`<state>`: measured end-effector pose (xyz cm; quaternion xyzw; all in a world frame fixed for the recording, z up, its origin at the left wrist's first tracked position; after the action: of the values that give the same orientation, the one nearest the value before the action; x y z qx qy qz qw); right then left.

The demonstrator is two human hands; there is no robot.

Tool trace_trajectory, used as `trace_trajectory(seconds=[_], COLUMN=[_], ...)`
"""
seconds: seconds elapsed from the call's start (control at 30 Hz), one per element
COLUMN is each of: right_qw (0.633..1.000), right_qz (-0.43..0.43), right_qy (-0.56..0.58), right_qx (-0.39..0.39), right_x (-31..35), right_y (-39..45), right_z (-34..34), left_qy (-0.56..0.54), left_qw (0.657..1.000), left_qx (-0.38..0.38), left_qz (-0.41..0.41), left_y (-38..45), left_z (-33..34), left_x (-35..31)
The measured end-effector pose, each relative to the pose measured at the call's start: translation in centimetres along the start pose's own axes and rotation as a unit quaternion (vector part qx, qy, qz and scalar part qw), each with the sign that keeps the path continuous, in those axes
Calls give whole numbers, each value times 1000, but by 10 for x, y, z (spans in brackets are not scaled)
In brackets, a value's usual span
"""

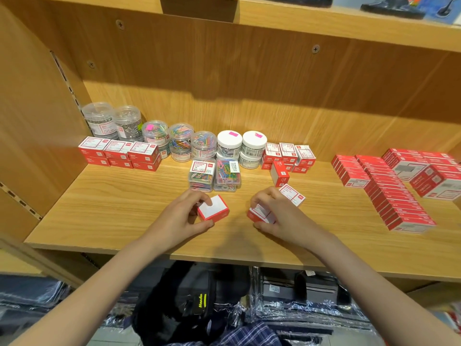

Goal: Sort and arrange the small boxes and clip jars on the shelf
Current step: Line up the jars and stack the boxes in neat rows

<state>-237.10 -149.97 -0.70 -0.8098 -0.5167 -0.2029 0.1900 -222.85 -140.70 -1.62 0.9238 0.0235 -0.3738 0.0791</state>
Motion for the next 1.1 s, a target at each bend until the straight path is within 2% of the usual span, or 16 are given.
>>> trace_trajectory(seconds=[0.13,0.3,0.37,0.47,0.63,0.7,0.77,0.9,1.0,1.1], right_qw=[998,998,997,996,993,992,991,987,986,984], right_qz=[-19,-46,-58,-72,-102,-114,-125,-147,-157,-164], right_qy=[57,52,46,35,31,26,2,-50,-54,-53], right_qx=[14,9,17,41,48,46,40,27,32,54], right_x=[18,42,48,60,86,94,100,110,114,118], right_y=[10,29,37,50,72,79,85,91,94,97], right_z=[2,5,10,24,41,46,49,54,53,55], left_qy=[-22,-202,-173,-67,109,200,222,150,104,76], left_qw=[1000,973,971,969,937,925,933,957,978,979], left_qx=[18,-27,-40,-68,-75,-71,-54,18,47,107], left_qz=[-12,-110,-158,-226,-322,-315,-277,-249,-176,-154], left_y=[-3,-19,-27,-39,-49,-49,-50,-56,-46,-45], left_z=[-3,-28,-42,-68,-97,-104,-102,-79,-75,-81], left_x=[8,36,48,63,76,73,72,77,65,65])
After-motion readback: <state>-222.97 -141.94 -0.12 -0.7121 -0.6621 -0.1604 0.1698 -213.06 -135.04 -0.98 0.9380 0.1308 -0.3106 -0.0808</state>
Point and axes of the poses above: each hand's wrist, its own y-axis towards the middle knuckle, its own z-axis out of the palm, x = y × z, the point moved 10 cm from there along y, towards the middle knuckle, and after that the axes turned 9 degrees about x, right-handed, at the moved point
